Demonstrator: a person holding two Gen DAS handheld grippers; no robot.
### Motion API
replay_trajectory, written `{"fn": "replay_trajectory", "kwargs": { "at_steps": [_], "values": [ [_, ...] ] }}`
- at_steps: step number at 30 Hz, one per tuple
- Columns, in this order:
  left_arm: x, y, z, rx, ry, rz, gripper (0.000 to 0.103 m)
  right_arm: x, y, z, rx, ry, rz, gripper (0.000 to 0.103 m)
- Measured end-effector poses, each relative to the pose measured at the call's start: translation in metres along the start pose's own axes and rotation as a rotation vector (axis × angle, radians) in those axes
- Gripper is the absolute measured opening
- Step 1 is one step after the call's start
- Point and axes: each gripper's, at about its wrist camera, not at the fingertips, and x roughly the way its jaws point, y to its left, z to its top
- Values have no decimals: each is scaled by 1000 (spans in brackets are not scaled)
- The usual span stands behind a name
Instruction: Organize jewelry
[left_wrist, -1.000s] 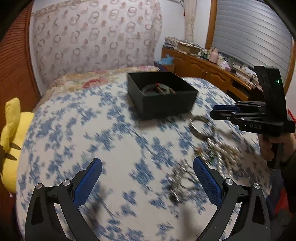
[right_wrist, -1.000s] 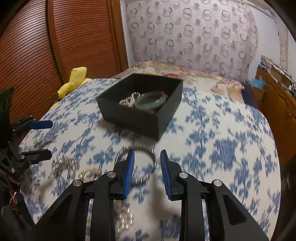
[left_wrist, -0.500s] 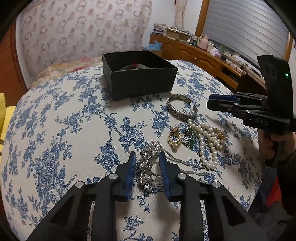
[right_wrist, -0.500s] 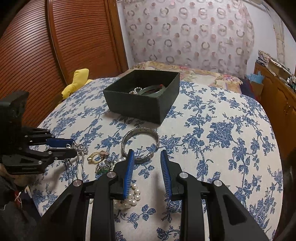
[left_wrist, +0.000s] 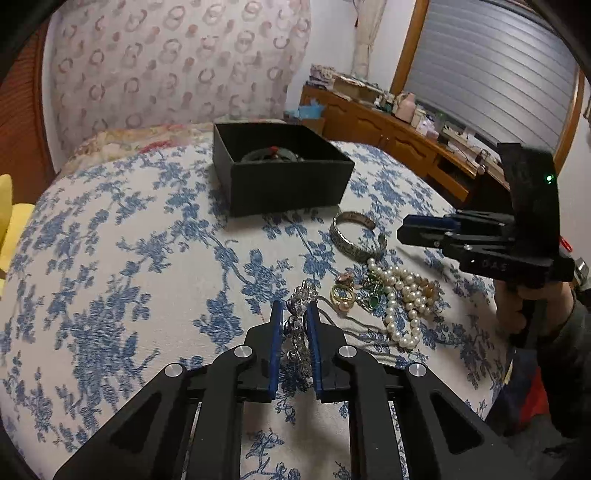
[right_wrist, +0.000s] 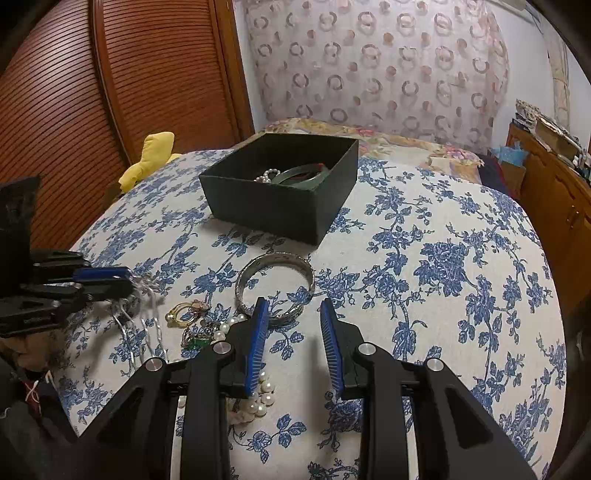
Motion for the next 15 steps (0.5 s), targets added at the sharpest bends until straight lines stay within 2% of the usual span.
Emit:
{"fn": "replay_trajectory", "kwargs": {
  "at_steps": [7,15],
  "values": [
    [-17,8,4,-24,-55,23,10,16,-5,15,-2,15,-2,32],
    [-23,11,7,-34,-83,40,9,47,-4,29,-45,70,-51,29]
  ]
}}
